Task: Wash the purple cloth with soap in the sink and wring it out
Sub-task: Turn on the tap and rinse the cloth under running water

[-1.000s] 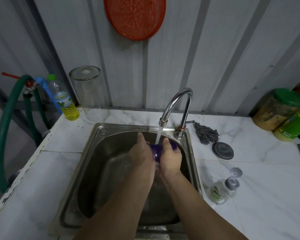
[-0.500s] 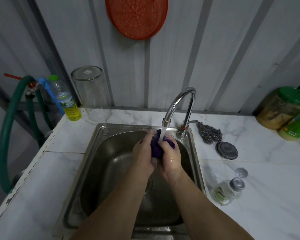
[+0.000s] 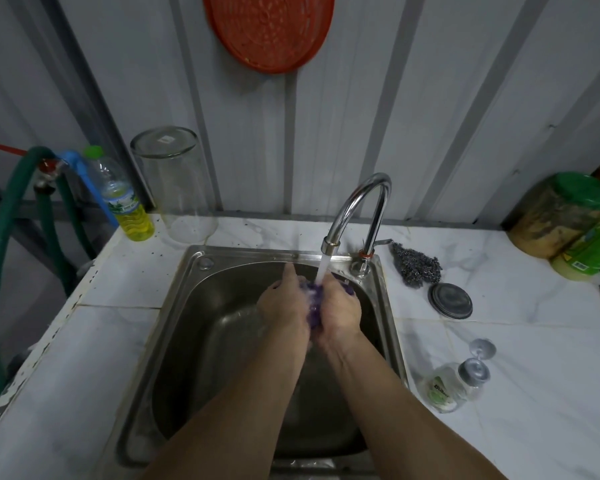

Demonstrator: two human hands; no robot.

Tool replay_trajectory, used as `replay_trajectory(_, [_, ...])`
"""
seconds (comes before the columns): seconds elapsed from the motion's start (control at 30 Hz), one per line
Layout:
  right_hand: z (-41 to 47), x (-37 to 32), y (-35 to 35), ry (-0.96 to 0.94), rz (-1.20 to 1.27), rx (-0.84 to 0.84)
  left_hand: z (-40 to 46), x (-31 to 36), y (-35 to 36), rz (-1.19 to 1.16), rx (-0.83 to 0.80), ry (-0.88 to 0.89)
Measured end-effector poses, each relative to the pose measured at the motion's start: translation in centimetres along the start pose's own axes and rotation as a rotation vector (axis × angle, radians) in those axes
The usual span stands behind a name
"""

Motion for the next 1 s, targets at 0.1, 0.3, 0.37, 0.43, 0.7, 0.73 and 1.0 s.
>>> replay_trajectory(0.1, [0.8,-1.4,0.1,-0.012,-0.084,-0.059,0.2,0.1,0.2,0.115,-0.114,-0.044])
replay_trajectory(0.3, [1.5,-3.5,0.7,0.013,-0.19,-0.311,-1.2,1.5,-0.6,0.187,-0.651,-0.216])
replay_trajectory(0.37, [1.2,-3.5,1.2,-0.003,-0.187,-0.392,-1.6,1.4,-0.7,0.305,-0.74,-0.207])
replay_trajectory(0.43, [0.8,-3.3,1.8,-0.037,-0.15,-0.463,-2.2,1.6,-0.2,0.44,-0.803,-0.128])
replay_trajectory(0.7, [1.1,-3.6,1.6,-0.246,-0.344,-0.378,-3.3,1.9,1.4,0.937,-0.681,0.404])
replay_trajectory(0.73, [1.1,-3.6,1.5,-0.24,-0.334,-0.357,-3.3,1.9,1.5,0.992,-0.642,0.471])
replay_trajectory(1.0, [1.9,-3.8,0.1,-0.22,-0.466,0.026,-2.5,1.2,1.8,1.122,-0.292,0.908])
Point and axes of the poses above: each hand's wrist, its own z-axis towards the middle knuckle, its own y-axis out of the palm, x = y × z, the point moved 7 cm from there along z, towards the middle knuckle, and after that the axes turned 10 degrees about x, right-handed, at the moved point
